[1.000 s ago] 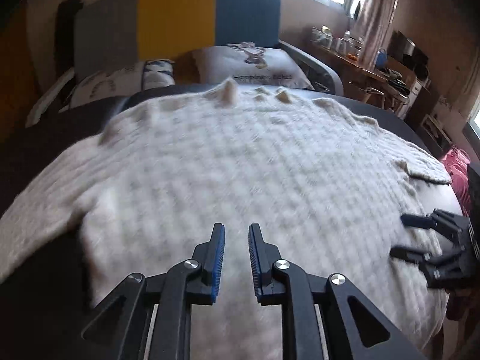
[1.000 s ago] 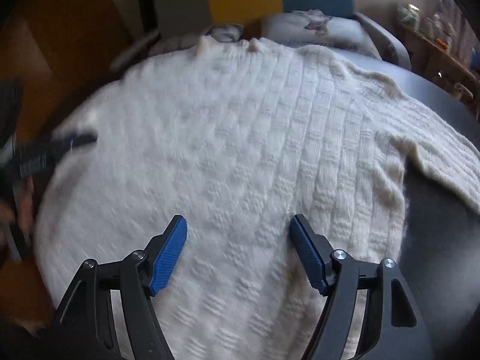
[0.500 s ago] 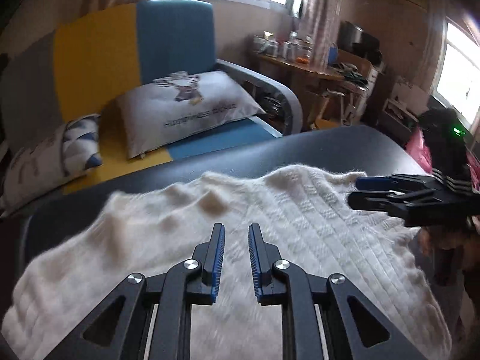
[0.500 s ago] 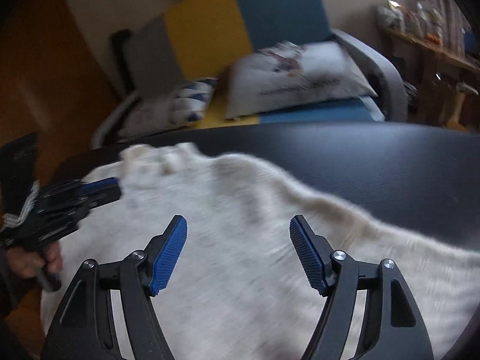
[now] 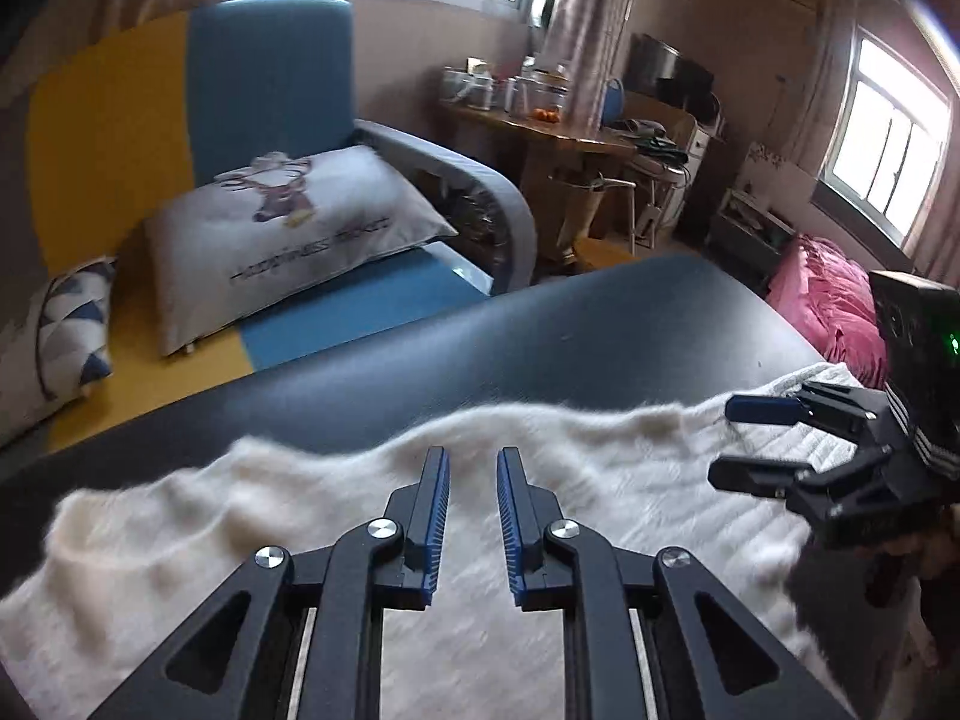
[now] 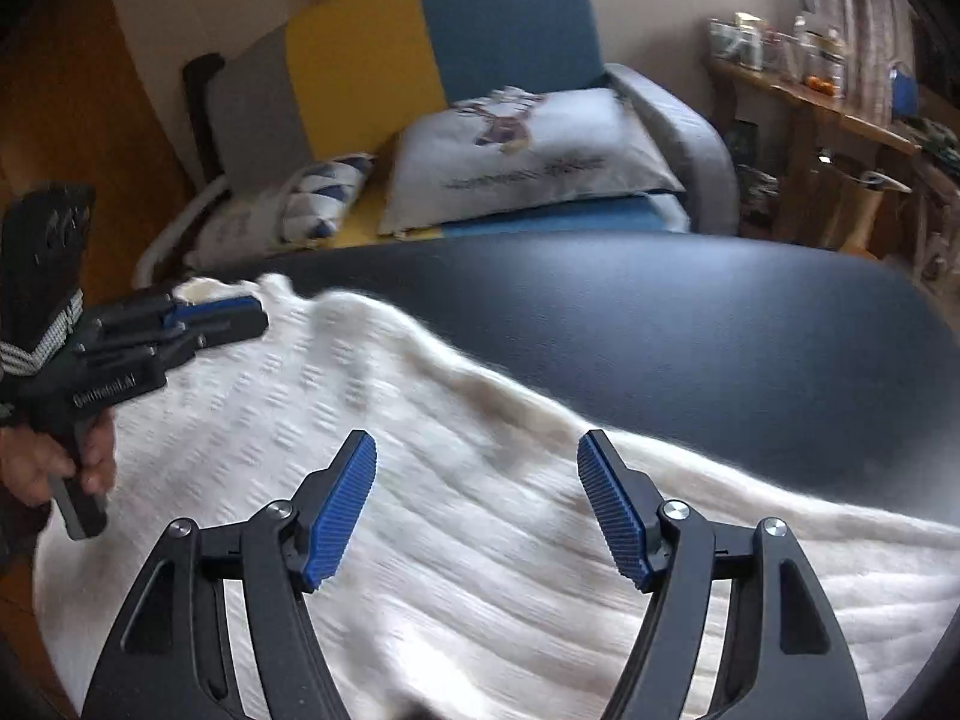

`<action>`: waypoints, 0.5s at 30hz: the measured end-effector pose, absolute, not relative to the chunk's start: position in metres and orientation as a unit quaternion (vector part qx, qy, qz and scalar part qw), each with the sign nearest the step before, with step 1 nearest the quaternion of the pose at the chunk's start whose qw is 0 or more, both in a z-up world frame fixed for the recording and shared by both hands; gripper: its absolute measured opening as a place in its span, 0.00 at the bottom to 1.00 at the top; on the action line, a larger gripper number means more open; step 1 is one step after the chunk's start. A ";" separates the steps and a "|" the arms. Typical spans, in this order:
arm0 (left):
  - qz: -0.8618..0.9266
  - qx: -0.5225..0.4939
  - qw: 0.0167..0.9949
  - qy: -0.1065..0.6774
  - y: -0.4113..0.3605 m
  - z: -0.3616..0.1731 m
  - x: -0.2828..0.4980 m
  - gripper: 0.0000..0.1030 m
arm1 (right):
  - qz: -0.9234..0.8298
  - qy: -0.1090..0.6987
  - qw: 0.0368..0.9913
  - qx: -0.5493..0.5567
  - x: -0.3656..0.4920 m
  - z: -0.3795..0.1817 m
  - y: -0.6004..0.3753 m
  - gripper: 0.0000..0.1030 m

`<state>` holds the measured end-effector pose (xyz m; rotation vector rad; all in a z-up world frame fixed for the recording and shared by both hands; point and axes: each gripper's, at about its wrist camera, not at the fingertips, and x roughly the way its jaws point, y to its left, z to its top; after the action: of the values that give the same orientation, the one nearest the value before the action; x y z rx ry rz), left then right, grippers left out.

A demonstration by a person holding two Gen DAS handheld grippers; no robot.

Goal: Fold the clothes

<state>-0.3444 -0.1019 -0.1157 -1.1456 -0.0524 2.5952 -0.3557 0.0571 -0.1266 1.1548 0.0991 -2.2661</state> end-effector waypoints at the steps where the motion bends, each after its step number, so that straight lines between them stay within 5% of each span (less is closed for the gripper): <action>1: 0.902 -0.405 0.152 -0.015 -0.096 -0.119 -0.350 0.15 | -0.851 0.036 0.288 0.438 -0.357 -0.129 0.062 0.71; 11: 0.895 -0.434 0.097 -0.030 -0.082 -0.139 -0.362 0.15 | -0.858 0.093 0.264 0.431 -0.350 -0.146 0.068 0.72; 15: 0.902 -0.407 0.142 -0.031 -0.074 -0.115 -0.322 0.15 | -0.851 -0.019 0.287 0.439 -0.341 -0.122 0.104 0.72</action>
<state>-0.3217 -0.0736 -0.1154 -1.1759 -0.0897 2.6027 -0.3413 0.1038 -0.1221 1.1726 -0.0505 -2.2747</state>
